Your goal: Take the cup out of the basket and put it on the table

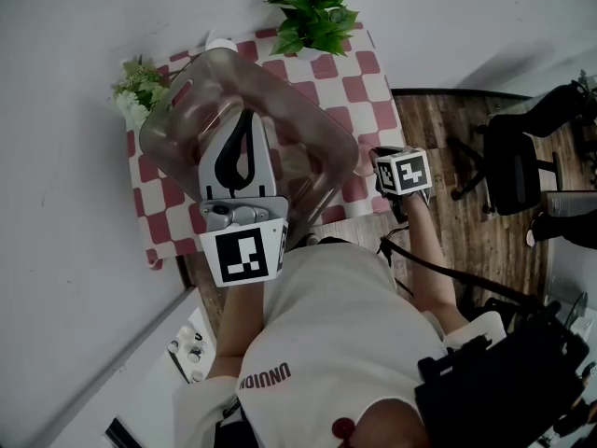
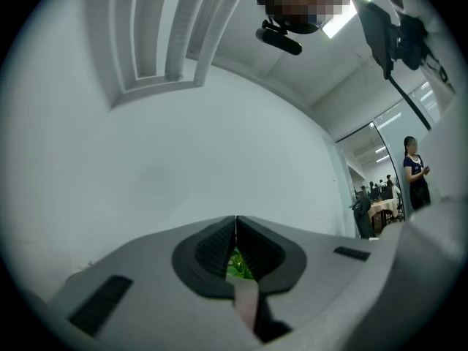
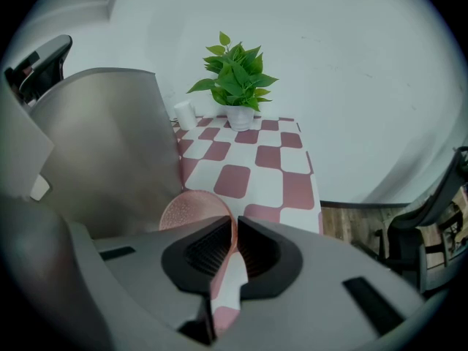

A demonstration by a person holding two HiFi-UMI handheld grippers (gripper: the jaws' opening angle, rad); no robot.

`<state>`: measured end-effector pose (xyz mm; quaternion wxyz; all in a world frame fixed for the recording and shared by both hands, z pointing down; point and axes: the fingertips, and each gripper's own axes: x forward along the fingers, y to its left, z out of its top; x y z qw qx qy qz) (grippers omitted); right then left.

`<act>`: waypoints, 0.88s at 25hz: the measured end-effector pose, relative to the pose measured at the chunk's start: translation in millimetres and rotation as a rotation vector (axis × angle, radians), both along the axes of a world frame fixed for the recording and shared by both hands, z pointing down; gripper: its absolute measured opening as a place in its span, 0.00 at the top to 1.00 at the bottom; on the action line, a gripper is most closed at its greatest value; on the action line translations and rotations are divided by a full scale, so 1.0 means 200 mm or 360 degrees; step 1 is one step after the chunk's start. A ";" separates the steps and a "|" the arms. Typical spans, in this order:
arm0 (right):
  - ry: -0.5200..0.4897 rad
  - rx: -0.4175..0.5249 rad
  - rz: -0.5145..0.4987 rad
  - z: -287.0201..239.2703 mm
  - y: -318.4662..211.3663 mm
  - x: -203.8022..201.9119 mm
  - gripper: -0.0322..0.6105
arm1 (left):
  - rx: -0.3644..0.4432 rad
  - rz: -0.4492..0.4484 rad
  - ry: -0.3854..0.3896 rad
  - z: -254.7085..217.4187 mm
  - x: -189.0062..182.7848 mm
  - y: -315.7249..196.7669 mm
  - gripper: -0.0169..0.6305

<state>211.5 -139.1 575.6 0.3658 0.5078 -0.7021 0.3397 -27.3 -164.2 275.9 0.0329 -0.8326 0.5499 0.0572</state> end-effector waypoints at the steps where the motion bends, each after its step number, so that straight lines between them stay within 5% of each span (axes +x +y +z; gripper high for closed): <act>1: -0.0002 -0.0001 0.0001 0.00 0.00 0.00 0.89 | -0.0001 0.0000 0.0000 0.00 0.00 0.00 0.95; 22: 0.0009 0.0240 0.0078 -0.22 -0.13 0.05 0.86 | 0.0002 0.0027 -0.0004 0.00 0.02 -0.03 0.95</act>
